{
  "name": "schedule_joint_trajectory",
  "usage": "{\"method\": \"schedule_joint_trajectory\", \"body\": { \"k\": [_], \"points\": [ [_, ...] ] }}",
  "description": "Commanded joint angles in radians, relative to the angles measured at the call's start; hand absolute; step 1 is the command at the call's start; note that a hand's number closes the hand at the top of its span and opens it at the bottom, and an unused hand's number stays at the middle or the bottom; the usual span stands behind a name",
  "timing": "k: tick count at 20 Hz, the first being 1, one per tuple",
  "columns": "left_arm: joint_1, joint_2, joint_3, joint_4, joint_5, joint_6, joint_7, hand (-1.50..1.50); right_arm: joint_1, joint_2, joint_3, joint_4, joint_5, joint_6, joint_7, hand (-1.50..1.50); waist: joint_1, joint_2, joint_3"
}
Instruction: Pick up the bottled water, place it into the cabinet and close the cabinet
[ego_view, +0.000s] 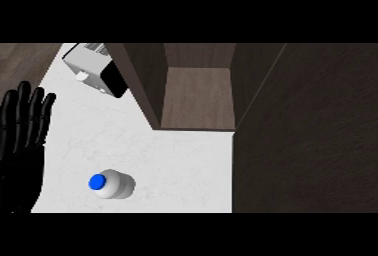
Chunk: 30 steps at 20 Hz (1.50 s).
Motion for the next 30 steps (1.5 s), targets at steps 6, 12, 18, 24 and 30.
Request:
{"method": "schedule_joint_trajectory", "body": {
  "k": [6, 12, 18, 24, 30],
  "points": [
    [0.278, -0.037, -0.274, -0.28, 0.03, -0.126, 0.012, -1.5, 0.137, 0.006, 0.037, -0.153, 0.034, 0.004, 0.027, -1.5, -0.011, -0.006, 0.011],
    [0.474, -0.063, -0.453, -0.397, 0.183, -0.102, 0.264, -1.5, 0.236, -0.008, 0.11, -0.233, -0.18, 0.123, 0.155, -1.5, -0.009, -0.007, 0.012],
    [0.573, -0.015, -0.572, -0.562, 0.104, -0.067, 0.331, -1.5, 0.324, -0.059, 0.049, -0.458, -0.289, 0.124, 0.294, -1.5, -0.017, -0.004, 0.012],
    [0.72, 0.037, -0.63, -0.613, 0.072, -0.068, 0.259, -1.5, 0.385, -0.055, 0.013, -0.456, -0.325, 0.156, 0.257, -1.5, -0.009, -0.013, 0.012],
    [0.787, 0.089, -0.651, -0.626, 0.053, -0.064, 0.205, -1.5, 0.393, -0.043, 0.028, -0.483, -0.323, 0.155, 0.275, -1.5, -0.007, -0.012, 0.012]
  ]
}}
